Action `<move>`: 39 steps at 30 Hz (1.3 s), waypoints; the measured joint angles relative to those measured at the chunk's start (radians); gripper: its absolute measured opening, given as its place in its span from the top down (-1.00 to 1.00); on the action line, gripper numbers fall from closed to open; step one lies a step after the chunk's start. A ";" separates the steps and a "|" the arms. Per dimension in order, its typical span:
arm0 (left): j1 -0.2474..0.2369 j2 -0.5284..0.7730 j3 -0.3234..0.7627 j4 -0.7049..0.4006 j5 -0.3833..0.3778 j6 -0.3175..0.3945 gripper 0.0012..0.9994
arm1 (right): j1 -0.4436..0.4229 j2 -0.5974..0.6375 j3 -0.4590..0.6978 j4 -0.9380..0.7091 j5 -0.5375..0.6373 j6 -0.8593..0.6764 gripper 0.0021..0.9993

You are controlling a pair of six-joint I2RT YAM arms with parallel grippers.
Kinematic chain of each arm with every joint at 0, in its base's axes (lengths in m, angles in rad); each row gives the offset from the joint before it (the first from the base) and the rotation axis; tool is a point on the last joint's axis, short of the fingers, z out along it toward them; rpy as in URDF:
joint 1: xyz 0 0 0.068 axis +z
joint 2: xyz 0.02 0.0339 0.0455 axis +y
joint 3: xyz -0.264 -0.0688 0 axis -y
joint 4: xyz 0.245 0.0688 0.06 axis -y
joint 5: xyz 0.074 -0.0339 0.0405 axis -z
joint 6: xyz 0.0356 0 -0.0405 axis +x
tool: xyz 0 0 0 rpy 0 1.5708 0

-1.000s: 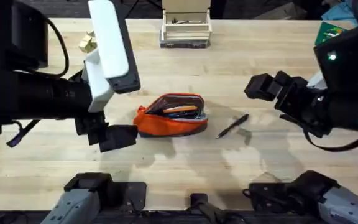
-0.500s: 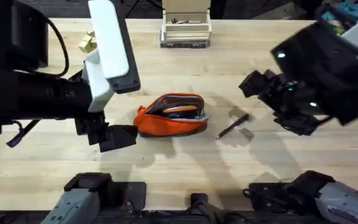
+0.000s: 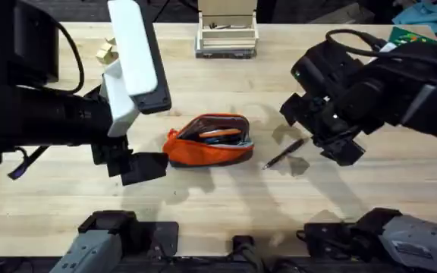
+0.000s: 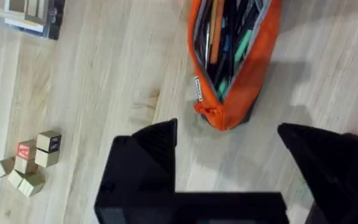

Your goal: Unzip the bag, pick up the pens from the table one at a time and place them inside, then zip the bag closed.

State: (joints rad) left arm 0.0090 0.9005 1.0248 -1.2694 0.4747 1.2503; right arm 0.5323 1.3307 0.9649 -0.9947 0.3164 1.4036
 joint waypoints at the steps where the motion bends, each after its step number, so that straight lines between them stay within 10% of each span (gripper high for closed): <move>1: 0.000 0.000 0.000 0.000 0.000 0.000 -0.99 | 0.000 0.006 0.000 0.002 0.000 0.003 -1.00; 39: 0.000 0.000 0.000 0.000 0.000 0.000 -0.99 | 0.005 0.273 0.001 0.153 -0.027 0.012 -1.00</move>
State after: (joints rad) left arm 0.0090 0.9005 1.0248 -1.2694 0.4746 1.2503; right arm 0.5371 1.6039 0.9655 -0.8414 0.2894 1.4160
